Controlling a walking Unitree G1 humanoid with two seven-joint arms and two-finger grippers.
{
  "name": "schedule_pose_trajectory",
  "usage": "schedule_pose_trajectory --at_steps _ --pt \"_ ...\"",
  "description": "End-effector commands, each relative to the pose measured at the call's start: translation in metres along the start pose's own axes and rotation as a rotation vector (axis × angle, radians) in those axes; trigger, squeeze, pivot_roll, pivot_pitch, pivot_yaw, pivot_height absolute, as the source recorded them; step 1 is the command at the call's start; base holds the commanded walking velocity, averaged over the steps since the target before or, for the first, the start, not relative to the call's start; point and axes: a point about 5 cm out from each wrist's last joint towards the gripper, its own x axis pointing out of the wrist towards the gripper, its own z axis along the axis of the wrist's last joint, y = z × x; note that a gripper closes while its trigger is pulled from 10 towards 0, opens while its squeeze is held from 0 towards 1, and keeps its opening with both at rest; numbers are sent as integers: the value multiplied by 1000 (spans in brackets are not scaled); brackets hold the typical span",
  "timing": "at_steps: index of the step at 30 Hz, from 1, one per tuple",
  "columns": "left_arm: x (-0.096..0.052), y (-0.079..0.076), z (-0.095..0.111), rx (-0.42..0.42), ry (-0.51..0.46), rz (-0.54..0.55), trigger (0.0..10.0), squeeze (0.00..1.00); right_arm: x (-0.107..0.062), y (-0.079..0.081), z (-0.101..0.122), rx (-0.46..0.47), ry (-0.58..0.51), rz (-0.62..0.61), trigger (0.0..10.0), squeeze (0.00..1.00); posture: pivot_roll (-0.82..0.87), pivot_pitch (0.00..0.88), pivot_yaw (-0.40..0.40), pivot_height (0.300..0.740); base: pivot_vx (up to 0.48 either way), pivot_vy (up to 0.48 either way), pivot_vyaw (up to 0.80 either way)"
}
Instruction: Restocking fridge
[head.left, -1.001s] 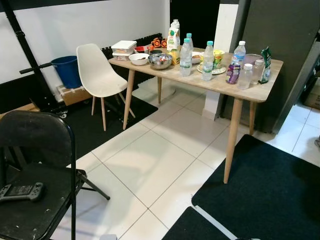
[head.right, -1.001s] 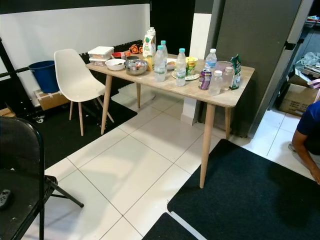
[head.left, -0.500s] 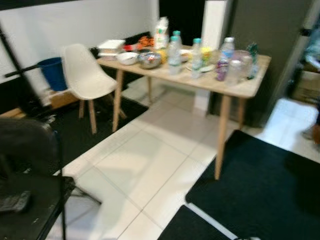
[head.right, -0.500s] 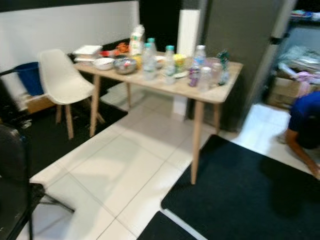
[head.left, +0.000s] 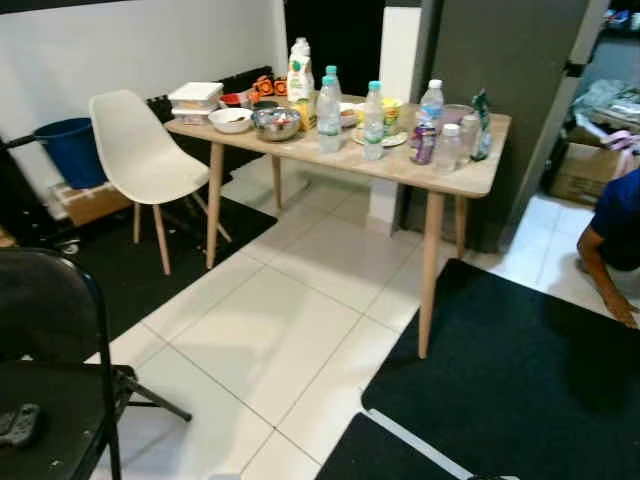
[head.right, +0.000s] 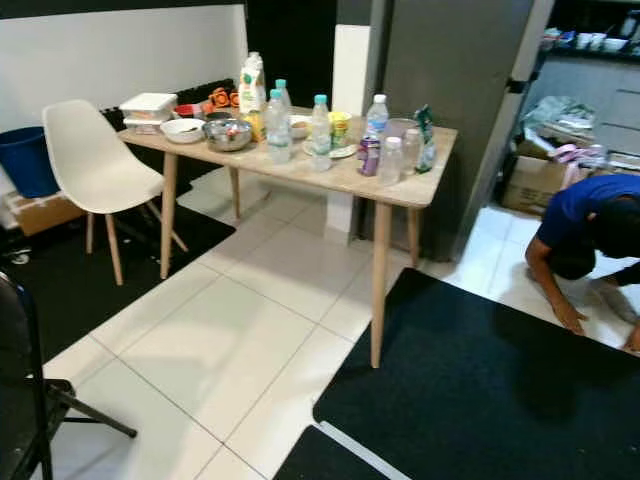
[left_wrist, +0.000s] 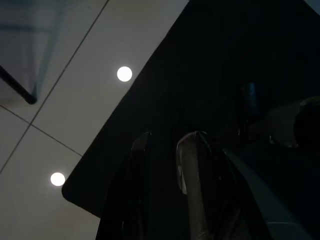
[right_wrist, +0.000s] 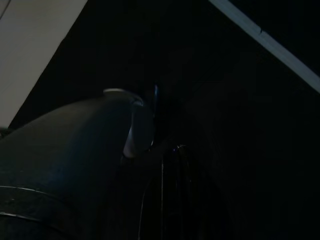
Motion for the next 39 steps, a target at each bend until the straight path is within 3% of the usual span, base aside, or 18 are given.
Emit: schedule_pose_trajectory --at_steps 1,16,25,39 --pt "-1 4 0 11 9 7 10000 0 0 -1 1 -1 -6 -2 10000 0 -54 0 15 740 251 0 0" --pt "0 3 3 16 5 2 10000 0 0 -1 5 -9 -16 3 10000 0 -57 0 15 740 256 0 0" --pt "-1 2 -1 9 11 1 10000 0 0 0 3 7 -14 5 10000 0 -58 0 16 740 264 0 -770" --pt "0 1 2 12 5 -6 10000 0 0 1 4 16 -25 3 10000 0 -61 0 19 740 264 0 0"
